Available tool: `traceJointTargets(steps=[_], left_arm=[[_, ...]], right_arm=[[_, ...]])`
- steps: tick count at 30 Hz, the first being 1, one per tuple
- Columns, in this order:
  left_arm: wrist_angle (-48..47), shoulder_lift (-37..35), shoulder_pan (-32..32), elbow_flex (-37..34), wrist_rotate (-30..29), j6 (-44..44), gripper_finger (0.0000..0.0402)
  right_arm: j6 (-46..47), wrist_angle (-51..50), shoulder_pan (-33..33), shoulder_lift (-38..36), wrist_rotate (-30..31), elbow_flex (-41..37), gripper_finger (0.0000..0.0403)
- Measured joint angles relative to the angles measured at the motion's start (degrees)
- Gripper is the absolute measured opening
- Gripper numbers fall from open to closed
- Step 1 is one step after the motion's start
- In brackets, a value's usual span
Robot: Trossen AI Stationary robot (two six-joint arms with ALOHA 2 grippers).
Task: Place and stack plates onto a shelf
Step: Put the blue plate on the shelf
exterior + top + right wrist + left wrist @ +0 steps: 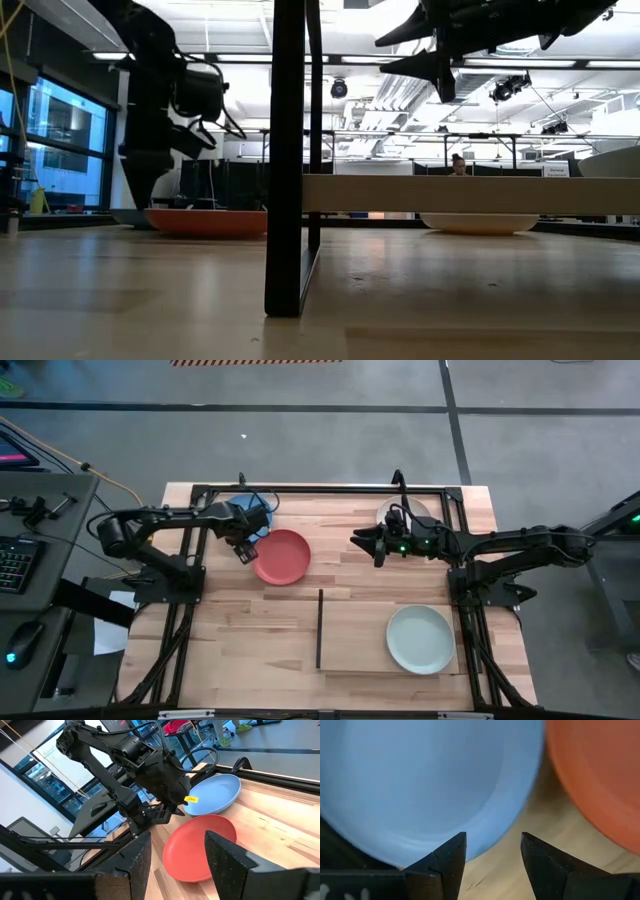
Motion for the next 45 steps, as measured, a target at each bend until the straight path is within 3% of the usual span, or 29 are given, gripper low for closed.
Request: traceJointTargets(steps=[4,15,18,23,28,36,41,45], left_arm=[[0.44,1.66,0.0,0.0,0.83,4.64,0.0178],[2.75,8.55,0.0,-0.01,-5.52,7.23,0.017],[2.62,8.47,0.0,-0.04,-7.28,7.28,0.0136],[1.96,6.56,0.0,-0.04,-10.06,7.69,0.0021],[-0.55,2.27,0.0,0.87,-10.63,9.37,0.0006],[-4.99,-5.59,-1.83,12.93,-7.8,9.69,0.0002],[-4.63,-5.85,-6.61,24.36,-4.26,10.45,0.0001],[-3.15,-2.98,-12.22,33.0,-4.28,13.66,0.0001]], right_arm=[[0.1,-0.48,0.0,0.0,0.0,0.0,0.0165],[0.15,-0.65,0.0,0.0,0.0,0.0,0.0165],[0.15,-0.65,0.0,0.0,0.0,0.0,0.0165],[0.13,-0.66,0.0,0.0,0.0,0.0,0.0165],[0.15,-0.65,0.0,0.0,0.0,0.0,0.0165],[1.56,2.65,-0.17,-0.05,0.0,0.0,0.0165],[2.58,4.66,-1.85,-2.06,-0.1,0.0,0.0165],[11.02,3.44,-4.92,-4.67,-0.07,0.0,0.0165]])
